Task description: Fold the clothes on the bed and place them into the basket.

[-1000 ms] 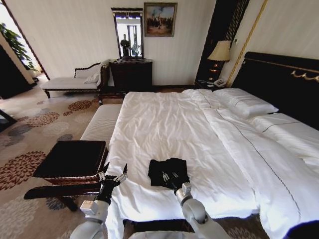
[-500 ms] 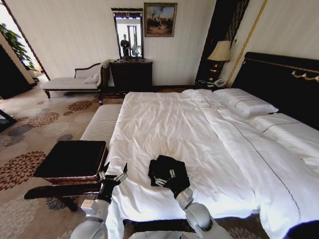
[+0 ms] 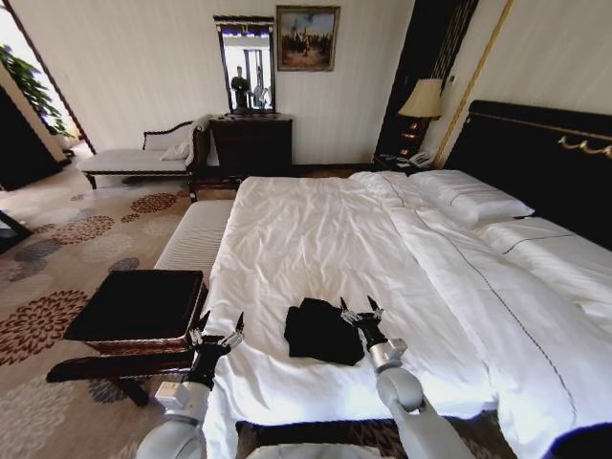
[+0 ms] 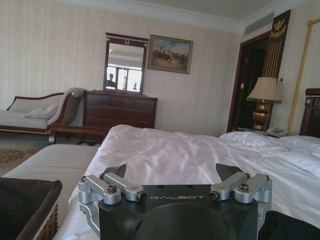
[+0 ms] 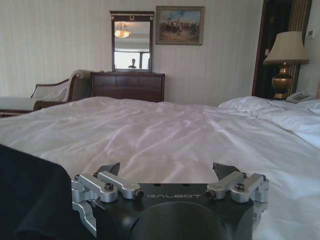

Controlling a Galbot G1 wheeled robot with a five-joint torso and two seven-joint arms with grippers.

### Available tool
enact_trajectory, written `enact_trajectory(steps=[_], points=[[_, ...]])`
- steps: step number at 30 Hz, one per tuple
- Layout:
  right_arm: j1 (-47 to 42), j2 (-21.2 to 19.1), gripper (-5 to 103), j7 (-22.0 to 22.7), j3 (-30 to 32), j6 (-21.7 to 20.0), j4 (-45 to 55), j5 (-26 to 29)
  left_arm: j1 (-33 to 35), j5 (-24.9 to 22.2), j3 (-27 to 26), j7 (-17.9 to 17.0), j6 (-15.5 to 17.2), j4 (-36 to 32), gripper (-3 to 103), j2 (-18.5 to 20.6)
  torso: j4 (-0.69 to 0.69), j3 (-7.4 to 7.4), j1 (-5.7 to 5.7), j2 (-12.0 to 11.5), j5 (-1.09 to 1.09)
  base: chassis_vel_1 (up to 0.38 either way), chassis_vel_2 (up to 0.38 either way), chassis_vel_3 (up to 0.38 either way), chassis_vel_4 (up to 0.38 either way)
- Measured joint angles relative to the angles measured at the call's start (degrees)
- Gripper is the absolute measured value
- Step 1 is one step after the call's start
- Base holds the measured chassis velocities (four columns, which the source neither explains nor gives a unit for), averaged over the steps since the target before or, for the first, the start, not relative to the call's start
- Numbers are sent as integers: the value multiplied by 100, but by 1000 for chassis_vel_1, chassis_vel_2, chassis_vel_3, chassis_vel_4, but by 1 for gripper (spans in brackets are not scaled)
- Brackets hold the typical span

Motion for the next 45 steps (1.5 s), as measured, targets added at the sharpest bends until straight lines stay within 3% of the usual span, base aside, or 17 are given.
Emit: enact_trajectory(steps=[3,11,18,22,26,29,30,35,37,38,40,45], points=[[410,53,100,2,-397,51,-485,-312,99,8,-83,-2,2,-33,100,46,1,0,0,0,-2,0,0,0,0],[346,238,100,-22,-1086,133,-690,-800,122,34,-116,-8,64,73,100,56,-1,0,0,0,-2,0,0,0,0],[212,375,100,-1,-1158,133,-422,-814,-7,50,-12,-61,129,228,100,82,0,0,0,0,0,0,0,0,0],[44,301,100,88,-958,46,27,-551,-158,-22,65,-82,182,329,100,108,0,0,0,0,0,0,0,0,0],[-302,113,100,242,-617,-105,640,99,-331,-172,228,-79,239,464,100,134,0,0,0,0,-1,0,0,0,0],[-782,-12,100,351,-173,-357,1272,894,-534,-341,469,-80,319,623,100,130,-1,-1,-1,0,0,0,0,0,0],[-782,-12,100,351,-173,-357,1272,894,-534,-341,469,-80,319,623,100,130,-1,-1,-1,0,0,0,0,0,0],[-1662,-10,100,442,615,-974,2096,2362,-807,-760,852,-75,502,965,100,111,-2,-1,-1,1,0,0,0,0,0],[-1740,7,100,451,688,-1060,2155,2591,-823,-828,885,-73,525,998,100,108,-2,-1,-1,1,0,0,0,0,0],[-1910,56,100,466,833,-1284,2286,3296,-853,-1003,962,-65,599,1052,100,99,-2,-1,-1,1,-1,0,0,0,0],[-2024,129,100,484,924,-1517,2355,3951,-879,-1262,1050,-42,718,1094,100,85,-1,-1,-1,1,0,0,0,0,0],[-2099,228,100,488,950,-1758,2343,4570,-1003,-1594,1222,-26,842,1224,100,49,0,-1,-1,1,0,0,0,0,0]])
